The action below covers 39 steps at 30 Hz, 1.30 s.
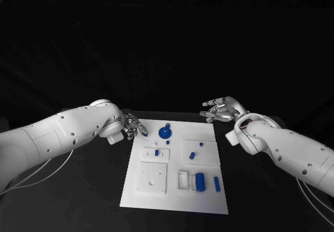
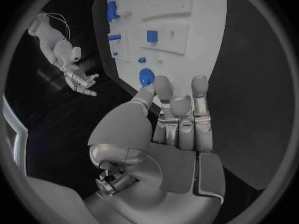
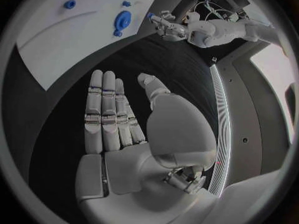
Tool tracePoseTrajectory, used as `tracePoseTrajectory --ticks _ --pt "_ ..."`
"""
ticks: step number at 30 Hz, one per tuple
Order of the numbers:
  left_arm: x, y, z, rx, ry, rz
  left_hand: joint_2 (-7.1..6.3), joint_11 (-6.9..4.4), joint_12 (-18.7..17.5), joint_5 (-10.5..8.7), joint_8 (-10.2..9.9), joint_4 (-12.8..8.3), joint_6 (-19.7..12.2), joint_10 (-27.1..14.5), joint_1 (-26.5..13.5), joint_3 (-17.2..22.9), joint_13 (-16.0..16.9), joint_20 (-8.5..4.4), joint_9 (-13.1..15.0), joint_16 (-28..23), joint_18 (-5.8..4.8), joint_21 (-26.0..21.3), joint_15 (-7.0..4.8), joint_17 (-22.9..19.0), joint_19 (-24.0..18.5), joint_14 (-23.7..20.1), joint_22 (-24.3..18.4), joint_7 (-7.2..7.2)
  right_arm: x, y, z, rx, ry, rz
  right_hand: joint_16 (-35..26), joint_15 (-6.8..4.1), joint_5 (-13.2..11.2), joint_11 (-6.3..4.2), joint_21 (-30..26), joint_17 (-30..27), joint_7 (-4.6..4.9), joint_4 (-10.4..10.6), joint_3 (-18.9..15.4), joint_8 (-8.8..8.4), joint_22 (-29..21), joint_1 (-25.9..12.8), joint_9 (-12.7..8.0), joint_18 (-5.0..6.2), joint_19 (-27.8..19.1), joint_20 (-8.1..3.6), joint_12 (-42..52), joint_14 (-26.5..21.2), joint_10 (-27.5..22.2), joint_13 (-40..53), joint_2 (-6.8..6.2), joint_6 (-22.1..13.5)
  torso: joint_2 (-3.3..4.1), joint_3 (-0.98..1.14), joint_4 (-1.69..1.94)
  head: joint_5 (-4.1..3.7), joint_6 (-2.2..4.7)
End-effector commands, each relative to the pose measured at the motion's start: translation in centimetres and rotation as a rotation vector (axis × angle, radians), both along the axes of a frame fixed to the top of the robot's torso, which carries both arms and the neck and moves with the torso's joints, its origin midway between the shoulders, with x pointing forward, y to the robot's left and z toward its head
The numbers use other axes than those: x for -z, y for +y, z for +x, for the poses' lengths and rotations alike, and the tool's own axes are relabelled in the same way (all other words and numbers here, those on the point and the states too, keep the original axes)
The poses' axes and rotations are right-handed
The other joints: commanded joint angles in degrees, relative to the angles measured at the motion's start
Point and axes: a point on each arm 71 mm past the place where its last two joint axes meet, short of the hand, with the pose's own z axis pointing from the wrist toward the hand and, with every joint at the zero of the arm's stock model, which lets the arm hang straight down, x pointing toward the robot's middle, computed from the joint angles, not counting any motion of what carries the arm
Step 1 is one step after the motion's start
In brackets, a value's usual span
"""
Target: Assemble the parts on the task board
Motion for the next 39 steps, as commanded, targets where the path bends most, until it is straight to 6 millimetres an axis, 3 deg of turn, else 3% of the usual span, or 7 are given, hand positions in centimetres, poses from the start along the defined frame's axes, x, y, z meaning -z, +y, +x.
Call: tracePoseTrajectory --ticks 1,4,5,8,21,39 --pt "-0.2 0.0 -0.8 -0.08 -0.023 -0.027 -0.03 -0.96 0.4 0.35 0.1 -2.3 4.1 2.1 -0.5 2.8 -0.4 0.12 4.4 0.1 1.07 0.4 -0.1 0.5 0.3 0.5 1.2 -3.75 0.0 -0.1 0.0 -0.009 0.001 0.003 -0.3 0.33 0.2 0.29 0.2 0.0 0.13 0.3 0.0 0.0 -0.1 -0.5 0.1 -0.41 -0.2 0.04 -0.3 -0.2 -0.3 -0.1 -0.15 0.3 -0.44 0.05 0.48 -0.2 -0.32" --pt "-0.1 0.1 -1.7 -0.081 -0.025 -0.028 -0.3 -1.05 0.9 0.83 0.2 -2.3 4.5 2.1 -0.8 2.9 -1.0 0.14 4.7 0.4 1.1 0.7 -0.13 1.4 0.2 0.8 1.2 -3.92 0.0 -0.2 0.0 -0.005 0.001 0.002 -0.3 0.35 0.2 0.31 0.3 -0.1 0.14 0.3 0.0 0.0 -0.1 -0.5 0.1 -0.42 -0.2 0.05 -0.4 -0.2 -0.3 -0.1 -0.15 0.3 -0.58 0.1 0.56 -0.25 -0.55" --pt "0.0 0.0 -2.0 -0.079 -0.025 -0.029 -0.87 -1.45 0.8 2.0 0.8 -2.3 5.9 2.0 -1.2 2.7 -0.8 0.04 5.7 0.0 1.06 0.8 -0.34 1.1 0.3 0.8 1.1 -4.48 0.0 -0.3 0.0 -0.004 0.001 0.002 -0.3 0.35 0.2 0.32 0.3 -0.1 0.14 0.3 0.0 0.01 -0.2 -0.4 0.1 -0.42 -0.2 0.06 -0.4 -0.2 -0.3 -0.1 -0.16 0.3 -0.61 0.11 0.57 -0.22 -0.58" --pt "0.3 -0.2 -3.1 -0.066 -0.026 -0.024 -1.24 -1.52 0.3 2.24 0.1 -2.1 5.8 2.0 -1.5 3.6 0.5 -0.22 8.9 -0.5 0.84 1.0 -0.46 1.6 0.2 1.0 1.1 -4.54 0.1 -0.5 0.1 0.0 0.001 0.002 -0.4 0.42 0.2 0.38 0.2 -0.2 0.15 0.3 -0.1 0.0 -0.3 -0.4 0.1 -0.44 -0.4 0.11 -0.5 -0.4 -0.5 -0.1 -0.19 0.3 -0.73 0.12 0.64 -0.2 -0.74" --pt "2.4 -1.5 -5.0 -0.027 -0.05 0.036 -2.08 -1.82 0.2 3.66 0.2 -1.7 6.7 2.0 -2.1 4.4 1.5 -0.31 12.1 -0.4 0.88 1.6 -0.68 2.8 0.4 1.5 1.1 -4.99 0.2 -0.5 0.1 -0.001 0.003 0.005 -0.4 0.49 0.3 0.44 0.2 -0.3 0.19 0.4 -0.1 0.0 -0.5 -0.4 0.1 -0.42 -0.6 0.2 -0.6 -0.6 -0.6 -0.1 -0.2 0.2 -0.64 0.12 0.61 -0.01 -1.04" --pt "4.2 -3.2 -5.7 0.039 -0.082 0.093 -2.12 -1.86 0.3 3.92 0.2 -1.7 6.8 2.0 -2.1 4.6 1.7 -0.33 12.3 -0.4 0.91 1.7 -0.69 3.0 0.4 1.6 1.1 -5.03 0.2 -0.5 0.1 -0.003 0.004 0.006 -0.4 0.52 0.3 0.46 0.2 -0.4 0.2 0.5 -0.1 0.0 -0.6 -0.4 0.1 -0.4 -0.6 0.24 -0.7 -0.6 -0.6 -0.1 -0.2 0.2 -0.63 0.08 0.66 -0.14 -1.58"
